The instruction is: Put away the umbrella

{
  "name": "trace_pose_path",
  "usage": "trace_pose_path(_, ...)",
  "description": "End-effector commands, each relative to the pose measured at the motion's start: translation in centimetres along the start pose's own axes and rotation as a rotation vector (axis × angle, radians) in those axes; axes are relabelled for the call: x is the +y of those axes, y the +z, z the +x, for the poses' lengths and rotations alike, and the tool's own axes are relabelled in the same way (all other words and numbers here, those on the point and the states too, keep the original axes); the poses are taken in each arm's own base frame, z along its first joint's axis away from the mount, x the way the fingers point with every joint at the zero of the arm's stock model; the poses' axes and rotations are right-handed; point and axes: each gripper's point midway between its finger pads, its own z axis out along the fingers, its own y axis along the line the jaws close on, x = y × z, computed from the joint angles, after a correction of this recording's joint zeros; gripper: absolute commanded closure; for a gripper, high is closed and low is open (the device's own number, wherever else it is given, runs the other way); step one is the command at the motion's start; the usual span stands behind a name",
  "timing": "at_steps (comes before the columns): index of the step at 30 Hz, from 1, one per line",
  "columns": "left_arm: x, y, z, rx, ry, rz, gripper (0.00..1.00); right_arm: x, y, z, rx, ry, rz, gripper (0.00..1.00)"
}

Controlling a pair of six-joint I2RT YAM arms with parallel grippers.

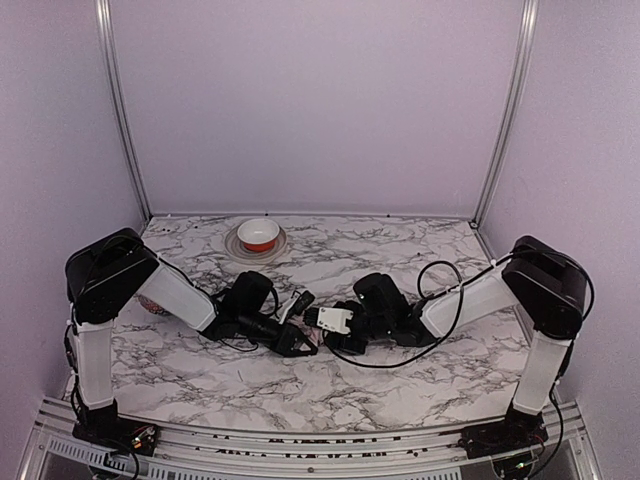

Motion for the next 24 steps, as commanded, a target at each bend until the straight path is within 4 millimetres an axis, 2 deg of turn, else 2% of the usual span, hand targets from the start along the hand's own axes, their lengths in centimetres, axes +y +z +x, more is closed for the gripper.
trace_pose_path(1,3.5,0.5,5.4,0.153,-0.086,-0.110,1.00,0.5,-0.3,0.8,0.077,0.052,-0.067,0.33)
trace_pose_path(3,3.5,0.5,5.4,0.151,-0.085,-0.113,1.00,0.3,-0.5,0.6,0.085,0.045,-0.072,0.22)
trace_pose_path(8,3.6,0.3,5.5,0.151,-0.083,-0.120,1.00,-0.1,-1.4,1.2,0.131,0.019,-0.051,0.11)
trace_pose_path(15,3.5,0.3,5.4,0.152,-0.076,-0.114,1.00,0.2,-2.7,1.6,0.148,-0.007,-0.053,0.05)
trace_pose_path(17,3.3,0.3,5.3,0.150,-0.072,-0.112,1.00,0.4,-2.3,2.1,0.163,-0.012,-0.061,0.08)
trace_pose_path(22,2.8,-0.1,5.1,0.145,-0.049,-0.102,1.00,0.1,-1.1,3.0,0.191,0.006,-0.064,0.34)
trace_pose_path(24,2.6,-0.2,5.1,0.142,-0.039,-0.102,1.00,-0.2,-0.9,3.1,0.183,0.025,-0.058,0.38)
